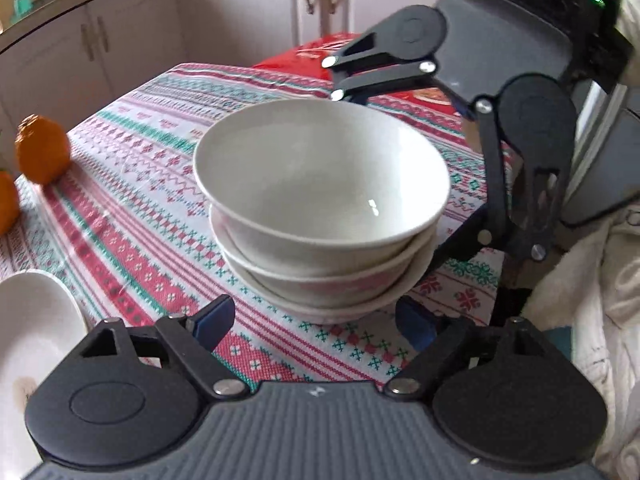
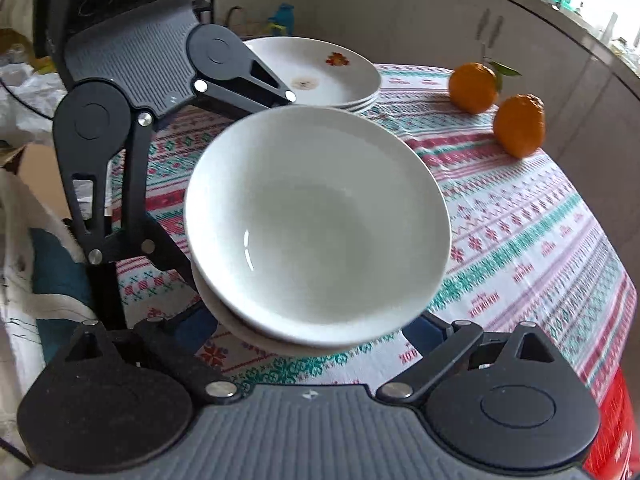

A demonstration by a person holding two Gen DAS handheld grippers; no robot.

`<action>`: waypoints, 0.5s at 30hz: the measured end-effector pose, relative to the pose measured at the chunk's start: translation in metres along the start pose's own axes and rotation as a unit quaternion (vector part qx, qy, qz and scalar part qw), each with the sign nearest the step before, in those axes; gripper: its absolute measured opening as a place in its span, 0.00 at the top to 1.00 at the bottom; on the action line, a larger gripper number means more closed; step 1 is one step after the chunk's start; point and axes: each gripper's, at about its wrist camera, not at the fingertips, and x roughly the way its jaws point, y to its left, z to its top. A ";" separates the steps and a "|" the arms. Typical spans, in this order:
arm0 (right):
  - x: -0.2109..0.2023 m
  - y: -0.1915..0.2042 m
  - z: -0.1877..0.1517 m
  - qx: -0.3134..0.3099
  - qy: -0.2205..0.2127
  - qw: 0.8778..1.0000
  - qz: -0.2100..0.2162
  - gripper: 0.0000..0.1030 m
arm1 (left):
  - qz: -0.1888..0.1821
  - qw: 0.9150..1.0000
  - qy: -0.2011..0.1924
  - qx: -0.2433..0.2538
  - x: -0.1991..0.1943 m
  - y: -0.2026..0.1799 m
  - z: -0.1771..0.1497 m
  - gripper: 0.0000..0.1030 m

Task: Organize plates and bowls
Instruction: 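Carry the bowl stack with both tools over the stacked white plates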

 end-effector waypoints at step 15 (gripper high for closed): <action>0.007 -0.009 0.009 -0.013 0.023 0.999 0.041 0.09 | -0.053 0.998 0.003 0.025 -0.003 0.012 0.009 0.19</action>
